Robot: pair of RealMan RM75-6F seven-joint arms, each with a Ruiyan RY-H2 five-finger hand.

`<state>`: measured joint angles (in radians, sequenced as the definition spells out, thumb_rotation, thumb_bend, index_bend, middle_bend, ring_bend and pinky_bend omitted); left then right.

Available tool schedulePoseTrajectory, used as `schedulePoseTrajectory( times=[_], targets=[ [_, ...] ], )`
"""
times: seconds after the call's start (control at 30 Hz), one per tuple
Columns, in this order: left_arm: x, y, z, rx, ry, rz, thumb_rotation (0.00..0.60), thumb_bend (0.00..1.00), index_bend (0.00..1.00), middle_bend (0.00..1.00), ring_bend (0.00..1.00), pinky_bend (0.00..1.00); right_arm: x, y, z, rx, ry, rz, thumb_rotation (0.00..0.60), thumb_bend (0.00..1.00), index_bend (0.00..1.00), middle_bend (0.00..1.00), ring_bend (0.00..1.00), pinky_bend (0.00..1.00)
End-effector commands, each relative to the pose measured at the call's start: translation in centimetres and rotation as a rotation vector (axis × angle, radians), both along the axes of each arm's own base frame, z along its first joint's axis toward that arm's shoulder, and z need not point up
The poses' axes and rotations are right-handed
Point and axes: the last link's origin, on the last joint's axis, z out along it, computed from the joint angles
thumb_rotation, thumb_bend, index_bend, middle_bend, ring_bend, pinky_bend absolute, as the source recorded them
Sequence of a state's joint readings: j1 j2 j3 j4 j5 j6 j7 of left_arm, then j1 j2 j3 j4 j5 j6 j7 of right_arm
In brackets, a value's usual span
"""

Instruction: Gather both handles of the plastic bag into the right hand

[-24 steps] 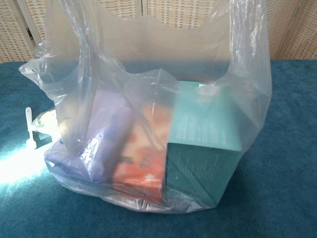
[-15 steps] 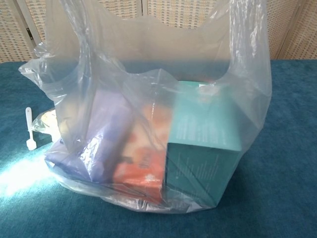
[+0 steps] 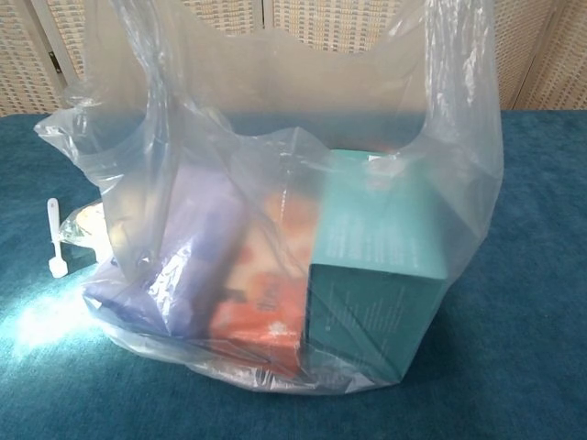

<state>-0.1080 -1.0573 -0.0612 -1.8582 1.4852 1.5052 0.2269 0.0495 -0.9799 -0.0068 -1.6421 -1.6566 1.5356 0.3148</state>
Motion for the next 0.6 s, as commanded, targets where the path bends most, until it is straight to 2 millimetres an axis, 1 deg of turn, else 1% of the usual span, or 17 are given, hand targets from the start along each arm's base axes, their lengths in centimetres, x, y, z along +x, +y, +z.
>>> schedulePoseTrajectory(
  times=[0.03, 0.17, 0.33, 0.53, 0.6],
  targets=[
    [0.2, 0.2, 0.3, 0.002, 0.006, -0.020, 0.600, 0.27, 0.15, 0.09, 0.11, 0.04, 0.0, 0.1, 0.0, 0.007, 0.001, 0.000, 0.600, 0.07, 0.12, 0.20, 0.08, 0.14],
    [0.9, 1.0, 0.9, 0.003, -0.014, -0.075, 0.600, 0.27, 0.15, 0.09, 0.11, 0.04, 0.0, 0.3, -0.1, 0.019, 0.003, -0.002, 0.600, 0.07, 0.12, 0.20, 0.08, 0.14],
    [2.1, 2.5, 1.7, -0.012, -0.093, -0.177, 0.600, 0.27, 0.15, 0.09, 0.15, 0.04, 0.1, 0.5, -0.2, 0.054, 0.012, -0.014, 0.600, 0.07, 0.12, 0.20, 0.08, 0.14],
    [3.4, 4.7, 2.9, 0.004, -0.172, -0.304, 0.600, 0.27, 0.14, 0.10, 0.16, 0.06, 0.3, 0.5, -0.2, 0.065, 0.017, -0.017, 0.600, 0.07, 0.12, 0.20, 0.08, 0.14],
    [4.2, 5.8, 3.2, -0.003, -0.217, -0.350, 0.600, 0.27, 0.12, 0.10, 0.16, 0.06, 0.5, 0.6, -0.3, 0.070, 0.022, -0.014, 0.600, 0.07, 0.12, 0.20, 0.08, 0.14]
  ],
)
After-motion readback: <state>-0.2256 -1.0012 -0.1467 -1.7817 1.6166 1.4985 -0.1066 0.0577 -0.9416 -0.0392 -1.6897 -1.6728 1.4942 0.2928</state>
